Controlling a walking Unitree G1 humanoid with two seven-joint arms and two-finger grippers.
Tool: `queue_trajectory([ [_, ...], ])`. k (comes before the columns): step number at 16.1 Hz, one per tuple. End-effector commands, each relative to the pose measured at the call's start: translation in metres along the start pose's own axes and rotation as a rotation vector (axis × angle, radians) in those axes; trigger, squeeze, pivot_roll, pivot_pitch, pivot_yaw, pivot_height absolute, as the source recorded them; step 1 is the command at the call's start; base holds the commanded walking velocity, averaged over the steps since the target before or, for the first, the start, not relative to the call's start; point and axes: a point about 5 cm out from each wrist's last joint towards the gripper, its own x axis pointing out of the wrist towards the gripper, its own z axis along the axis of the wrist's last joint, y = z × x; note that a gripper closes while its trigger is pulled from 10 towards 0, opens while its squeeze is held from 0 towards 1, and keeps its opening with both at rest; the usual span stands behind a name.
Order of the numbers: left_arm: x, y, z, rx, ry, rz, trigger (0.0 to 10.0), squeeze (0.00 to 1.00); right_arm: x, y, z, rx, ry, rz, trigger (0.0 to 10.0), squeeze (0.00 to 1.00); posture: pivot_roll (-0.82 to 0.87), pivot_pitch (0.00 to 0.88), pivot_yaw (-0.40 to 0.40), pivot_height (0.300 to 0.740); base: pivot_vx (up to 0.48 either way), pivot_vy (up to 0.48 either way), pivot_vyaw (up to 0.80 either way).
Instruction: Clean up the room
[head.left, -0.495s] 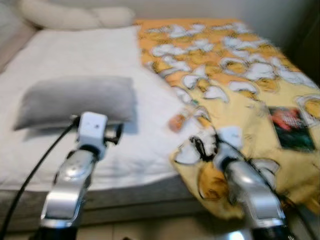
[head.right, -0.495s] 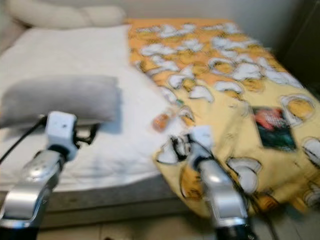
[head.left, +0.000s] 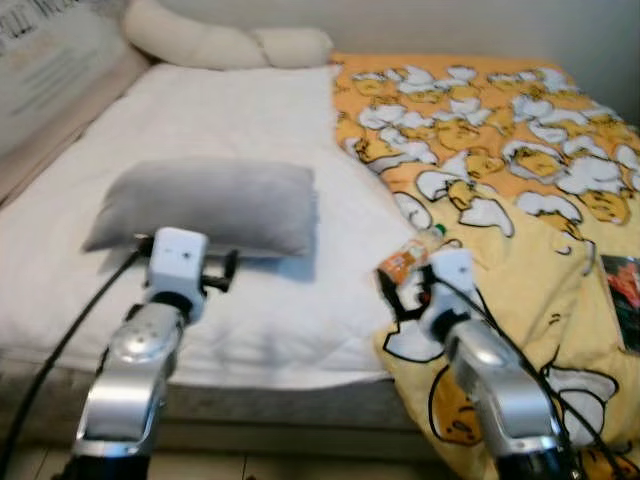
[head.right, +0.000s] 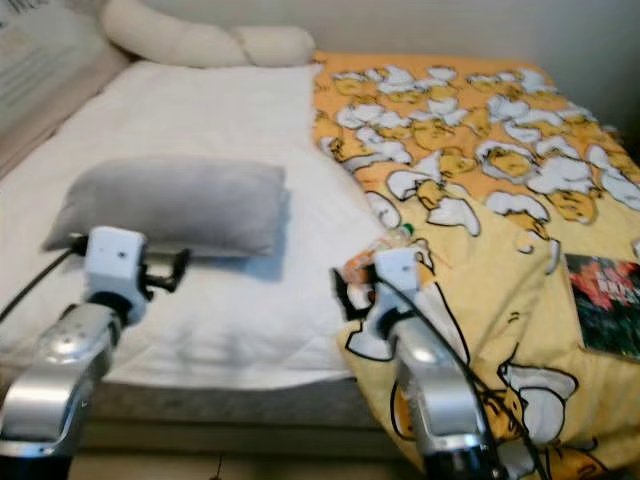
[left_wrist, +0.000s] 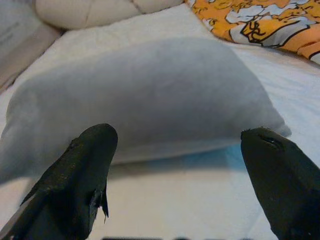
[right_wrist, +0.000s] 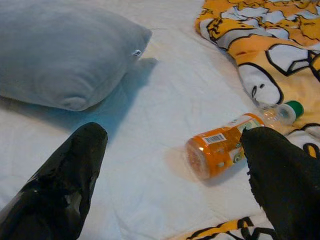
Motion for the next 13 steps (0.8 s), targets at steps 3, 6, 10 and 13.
queue_trajectory([
  [3,0.0016,-0.008,0.0038,0.004,-0.011,-0.033,10.0,0.09,-0.0021,-0.0107,0.0022,0.009,-0.002,-0.037,10.0,0.0,-0.09,0.0,0.016,0.74,0.269,0.0,0.0],
  [6,0.0026,-0.0068,0.0053,0.0,-0.015,-0.033,10.0,0.09,-0.0013,-0.0115,0.0021,0.018,0.001,-0.049,10.0,0.0,-0.09,0.0,0.017,0.74,0.268,0.0,0.0],
  [10,0.0033,-0.0056,0.0056,0.006,-0.014,-0.033,10.0,0.08,0.0004,-0.0106,0.0035,0.021,-0.002,-0.049,10.0,0.0,-0.09,0.0,0.021,0.74,0.267,0.0,0.0],
  [13,0.0037,-0.005,0.0053,0.009,-0.013,-0.034,10.0,0.08,0.0013,-0.0094,0.0036,0.023,-0.002,-0.043,10.0,0.0,-0.09,0.0,0.021,0.74,0.269,0.0,0.0],
])
